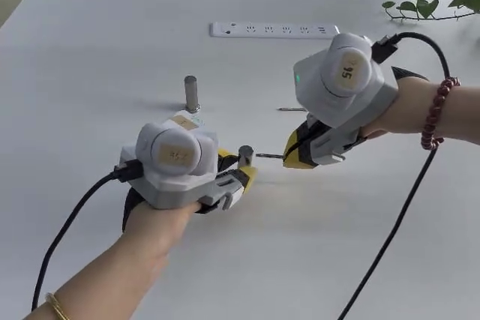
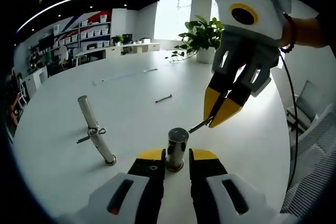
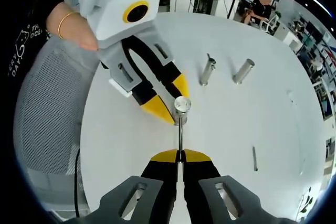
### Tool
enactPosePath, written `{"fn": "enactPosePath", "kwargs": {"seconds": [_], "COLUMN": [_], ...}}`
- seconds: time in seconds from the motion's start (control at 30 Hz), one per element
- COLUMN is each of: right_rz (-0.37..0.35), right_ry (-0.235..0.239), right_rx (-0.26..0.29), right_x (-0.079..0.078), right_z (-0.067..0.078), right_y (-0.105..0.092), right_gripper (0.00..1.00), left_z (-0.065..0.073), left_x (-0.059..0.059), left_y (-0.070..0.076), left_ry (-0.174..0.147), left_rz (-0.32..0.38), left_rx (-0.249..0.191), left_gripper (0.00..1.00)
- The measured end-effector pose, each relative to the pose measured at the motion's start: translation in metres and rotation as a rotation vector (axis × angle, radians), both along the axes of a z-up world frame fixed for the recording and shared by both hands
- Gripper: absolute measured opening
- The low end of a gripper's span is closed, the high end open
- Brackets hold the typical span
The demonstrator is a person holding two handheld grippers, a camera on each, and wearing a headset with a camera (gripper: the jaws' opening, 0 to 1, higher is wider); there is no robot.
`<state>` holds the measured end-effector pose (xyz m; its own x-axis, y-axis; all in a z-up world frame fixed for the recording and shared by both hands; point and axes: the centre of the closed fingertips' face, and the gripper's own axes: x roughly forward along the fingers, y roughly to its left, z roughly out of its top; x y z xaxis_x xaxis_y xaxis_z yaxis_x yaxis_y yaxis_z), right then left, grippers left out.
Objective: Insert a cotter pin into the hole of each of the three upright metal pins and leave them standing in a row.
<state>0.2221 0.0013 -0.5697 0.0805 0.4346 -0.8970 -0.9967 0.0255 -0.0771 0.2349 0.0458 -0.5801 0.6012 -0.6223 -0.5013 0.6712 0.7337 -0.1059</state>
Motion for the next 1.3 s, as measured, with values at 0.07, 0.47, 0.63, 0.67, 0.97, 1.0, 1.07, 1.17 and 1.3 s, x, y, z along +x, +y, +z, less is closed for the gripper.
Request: {"fn": "enactPosePath", "kwargs": {"seconds": [0.07,0.47,0.63,0.67,0.97,1.0,1.07,1.17,1.3], "right_rz": [0.003,0.019,0.04,0.045,0.072,0.073,0.073,0.074,0.075], "right_ry": [0.0,-0.001,-0.009,-0.01,-0.02,-0.02,-0.019,-0.018,-0.019], "right_rx": [-0.001,-0.01,-0.016,-0.017,-0.024,-0.024,-0.025,-0.025,-0.023], "right_x": [0.0,0.001,0.001,0.001,0.002,0.002,0.001,0.0,0.0], "right_z": [0.001,-0.002,-0.003,-0.002,-0.001,-0.001,0.0,0.0,0.0], "right_y": [0.001,0.006,0.012,0.013,0.025,0.025,0.027,0.03,0.032], "right_gripper": [0.0,0.0,0.0,0.0,0.0,0.0,0.0,0.0,0.0], "left_z": [-0.002,-0.005,-0.005,-0.005,-0.007,-0.007,-0.007,-0.007,-0.009], "left_x": [-0.001,-0.004,-0.004,-0.004,-0.004,-0.004,-0.004,-0.004,-0.005], "left_y": [0.002,0.004,0.003,0.003,0.003,0.003,0.003,0.003,0.003], "left_ry": [0.007,0.008,0.002,0.0,0.009,0.01,0.011,0.014,0.021], "left_rz": [-0.003,-0.032,-0.048,-0.05,-0.055,-0.055,-0.054,-0.051,-0.051], "left_rx": [0.005,0.002,0.007,0.009,-0.002,-0.003,-0.008,-0.015,-0.016], "left_gripper": [0.15,0.12,0.12,0.12,0.12,0.12,0.12,0.12,0.12]}}
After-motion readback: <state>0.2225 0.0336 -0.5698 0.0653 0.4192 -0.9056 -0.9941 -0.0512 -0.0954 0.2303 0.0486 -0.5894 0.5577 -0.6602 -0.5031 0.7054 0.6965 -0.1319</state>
